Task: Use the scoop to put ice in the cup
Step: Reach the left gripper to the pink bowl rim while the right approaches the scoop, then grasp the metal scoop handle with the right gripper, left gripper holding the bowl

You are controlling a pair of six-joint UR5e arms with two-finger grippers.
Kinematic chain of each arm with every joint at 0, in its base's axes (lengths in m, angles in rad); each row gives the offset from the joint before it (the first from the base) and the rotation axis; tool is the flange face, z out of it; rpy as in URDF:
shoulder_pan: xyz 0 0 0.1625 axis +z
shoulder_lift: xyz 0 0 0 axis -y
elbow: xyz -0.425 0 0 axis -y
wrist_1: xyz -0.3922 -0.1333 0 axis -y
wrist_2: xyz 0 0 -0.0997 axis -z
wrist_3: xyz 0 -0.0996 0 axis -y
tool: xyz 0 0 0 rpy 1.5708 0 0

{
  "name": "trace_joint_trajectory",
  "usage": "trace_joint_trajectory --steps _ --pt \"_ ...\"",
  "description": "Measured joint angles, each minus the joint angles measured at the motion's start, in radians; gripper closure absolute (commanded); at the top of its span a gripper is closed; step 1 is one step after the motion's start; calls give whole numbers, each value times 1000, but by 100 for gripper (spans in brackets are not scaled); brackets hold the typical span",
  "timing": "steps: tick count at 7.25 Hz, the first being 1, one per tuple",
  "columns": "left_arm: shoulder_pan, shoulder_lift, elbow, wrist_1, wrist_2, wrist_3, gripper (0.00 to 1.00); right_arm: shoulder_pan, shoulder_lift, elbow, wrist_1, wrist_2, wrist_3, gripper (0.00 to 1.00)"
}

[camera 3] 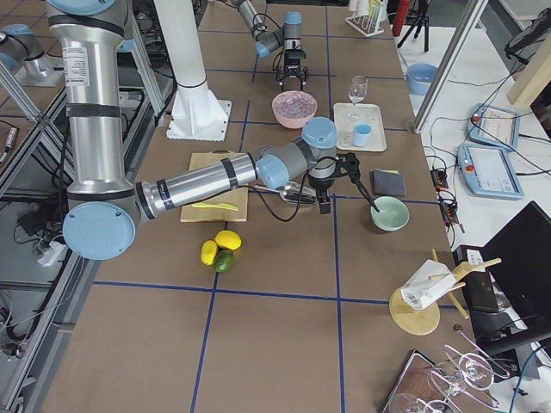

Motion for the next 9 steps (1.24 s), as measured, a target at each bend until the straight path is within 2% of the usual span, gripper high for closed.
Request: trace_joint_trajectory --steps 2,5,7,9 --pt "44 -26 38 -30 55 25 0 -63 1 53 -3 -12 108 0" --pt "55 -35 52 -36 71 61 0 -192 -11 136 -10 -87 281 0" --pt "54 -39 53 -37 71 63 0 -321 -37 183 -9 -187 463 0" --pt "52 -40 53 -38 72 63 0 -463 -62 190 -5 -277 623 0"
